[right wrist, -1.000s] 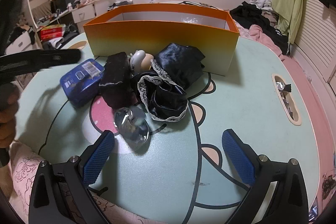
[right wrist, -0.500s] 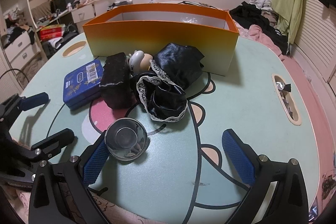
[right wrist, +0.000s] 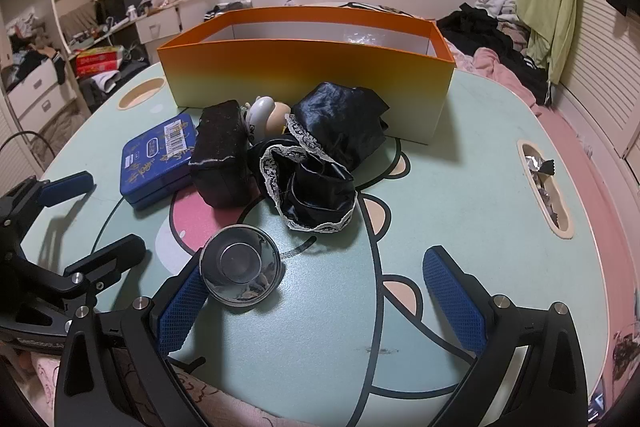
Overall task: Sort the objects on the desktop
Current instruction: 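Reach into the box and grasp the green toy car with right gripper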
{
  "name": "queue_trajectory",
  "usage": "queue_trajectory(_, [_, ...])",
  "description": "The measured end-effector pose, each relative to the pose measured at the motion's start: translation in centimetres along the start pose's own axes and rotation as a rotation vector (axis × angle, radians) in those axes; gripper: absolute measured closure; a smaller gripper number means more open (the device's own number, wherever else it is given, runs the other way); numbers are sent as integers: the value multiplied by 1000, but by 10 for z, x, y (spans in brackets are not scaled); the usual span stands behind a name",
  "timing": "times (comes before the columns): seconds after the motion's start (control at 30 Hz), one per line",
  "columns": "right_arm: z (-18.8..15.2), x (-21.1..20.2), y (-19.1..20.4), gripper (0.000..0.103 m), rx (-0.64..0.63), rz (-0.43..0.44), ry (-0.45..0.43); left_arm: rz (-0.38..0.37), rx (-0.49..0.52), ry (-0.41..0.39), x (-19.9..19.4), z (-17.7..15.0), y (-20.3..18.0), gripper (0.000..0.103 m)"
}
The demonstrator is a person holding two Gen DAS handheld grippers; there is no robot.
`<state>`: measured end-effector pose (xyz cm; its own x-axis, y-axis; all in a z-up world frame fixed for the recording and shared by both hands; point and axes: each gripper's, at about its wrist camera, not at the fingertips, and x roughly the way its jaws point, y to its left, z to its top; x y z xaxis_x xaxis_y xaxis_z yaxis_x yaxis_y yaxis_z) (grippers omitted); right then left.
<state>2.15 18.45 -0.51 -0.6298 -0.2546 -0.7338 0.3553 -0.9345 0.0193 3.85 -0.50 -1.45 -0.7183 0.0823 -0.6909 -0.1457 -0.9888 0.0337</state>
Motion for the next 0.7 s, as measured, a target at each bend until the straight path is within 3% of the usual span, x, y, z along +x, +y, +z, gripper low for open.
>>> queue_trajectory(0.7, [1,-3,-4,1,29,15,-15,0,1,-2,-3,1,0,0])
